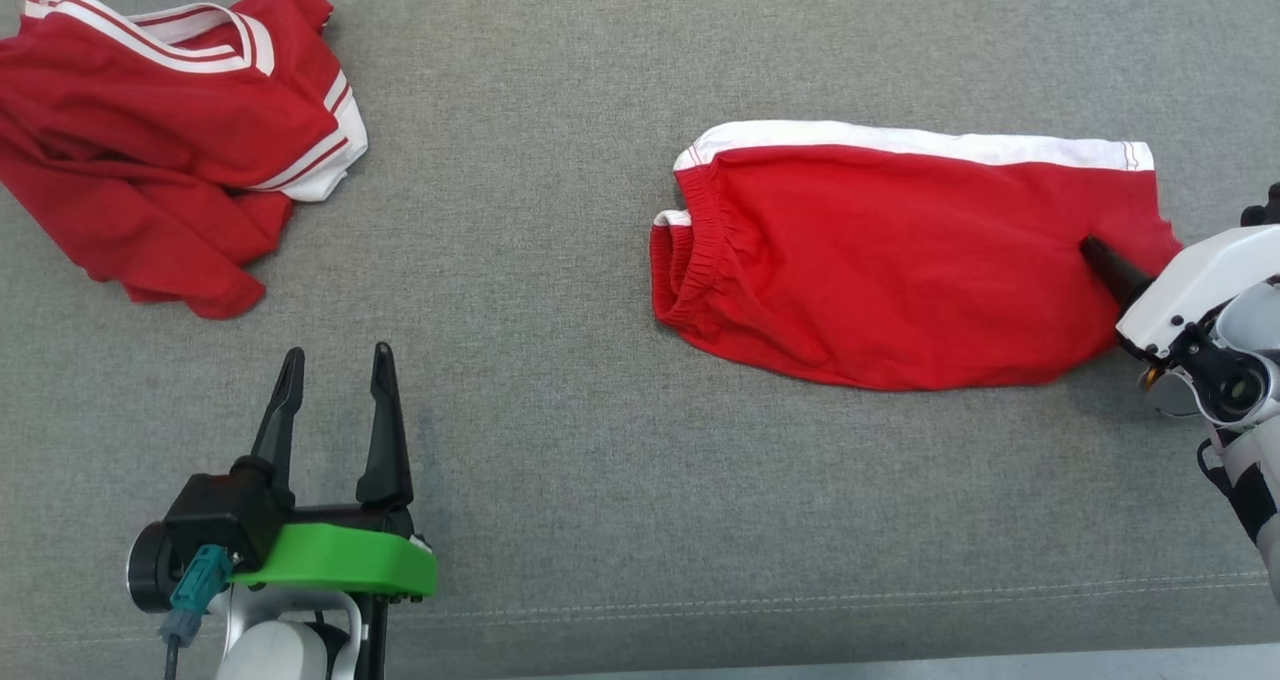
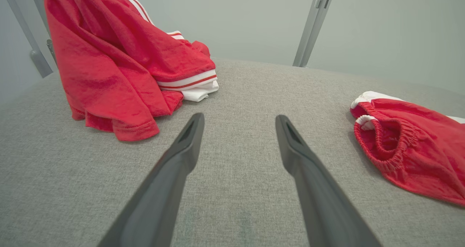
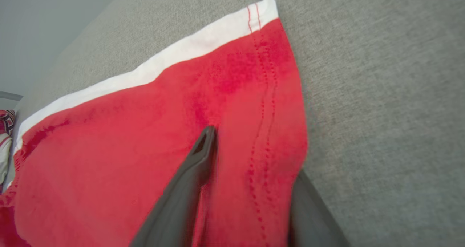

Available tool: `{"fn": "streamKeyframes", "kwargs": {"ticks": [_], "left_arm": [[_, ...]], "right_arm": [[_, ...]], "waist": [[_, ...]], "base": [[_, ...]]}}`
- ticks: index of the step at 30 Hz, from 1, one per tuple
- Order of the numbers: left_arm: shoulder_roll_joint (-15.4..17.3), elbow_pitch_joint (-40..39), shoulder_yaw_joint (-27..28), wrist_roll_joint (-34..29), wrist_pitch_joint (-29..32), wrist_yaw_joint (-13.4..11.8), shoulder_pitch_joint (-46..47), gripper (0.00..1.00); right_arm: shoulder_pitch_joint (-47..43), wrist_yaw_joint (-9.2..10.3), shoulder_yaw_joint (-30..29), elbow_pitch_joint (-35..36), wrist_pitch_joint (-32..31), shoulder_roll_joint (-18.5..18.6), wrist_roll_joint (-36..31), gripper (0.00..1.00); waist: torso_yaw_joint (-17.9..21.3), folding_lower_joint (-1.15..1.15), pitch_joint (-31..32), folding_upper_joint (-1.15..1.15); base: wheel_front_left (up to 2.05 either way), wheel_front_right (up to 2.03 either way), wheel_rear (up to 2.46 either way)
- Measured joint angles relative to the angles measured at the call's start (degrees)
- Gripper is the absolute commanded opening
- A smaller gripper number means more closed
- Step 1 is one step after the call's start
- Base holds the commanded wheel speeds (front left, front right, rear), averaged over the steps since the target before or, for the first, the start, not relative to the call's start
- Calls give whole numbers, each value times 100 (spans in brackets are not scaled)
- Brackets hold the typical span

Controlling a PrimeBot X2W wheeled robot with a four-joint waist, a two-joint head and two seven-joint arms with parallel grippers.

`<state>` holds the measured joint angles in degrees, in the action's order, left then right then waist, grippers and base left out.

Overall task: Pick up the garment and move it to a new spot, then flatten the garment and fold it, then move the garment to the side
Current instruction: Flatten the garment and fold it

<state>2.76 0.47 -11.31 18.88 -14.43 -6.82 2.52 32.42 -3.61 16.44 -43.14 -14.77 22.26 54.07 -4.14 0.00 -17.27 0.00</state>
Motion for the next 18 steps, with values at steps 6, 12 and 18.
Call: {"fn": "streamKeyframes", "kwargs": {"ticks": [6,12,18], "left_arm": [[-2,47,13,0,0,1,46,100],[-8,88,99,0,0,1,54,100],[-9,137,88,0,0,1,53,100]], "right_arm": [[65,-115,47,-103,11,-54,-2,0],[244,-179,135,-204,113,34,-127,0],[289,-203,208,-328,167,179,-223,0]], "waist": [[17,0,20,0],[70,0,81,0],[151,0,187,0]], "base": [[0,0,0],[0,0,0],[0,0,0]]}}
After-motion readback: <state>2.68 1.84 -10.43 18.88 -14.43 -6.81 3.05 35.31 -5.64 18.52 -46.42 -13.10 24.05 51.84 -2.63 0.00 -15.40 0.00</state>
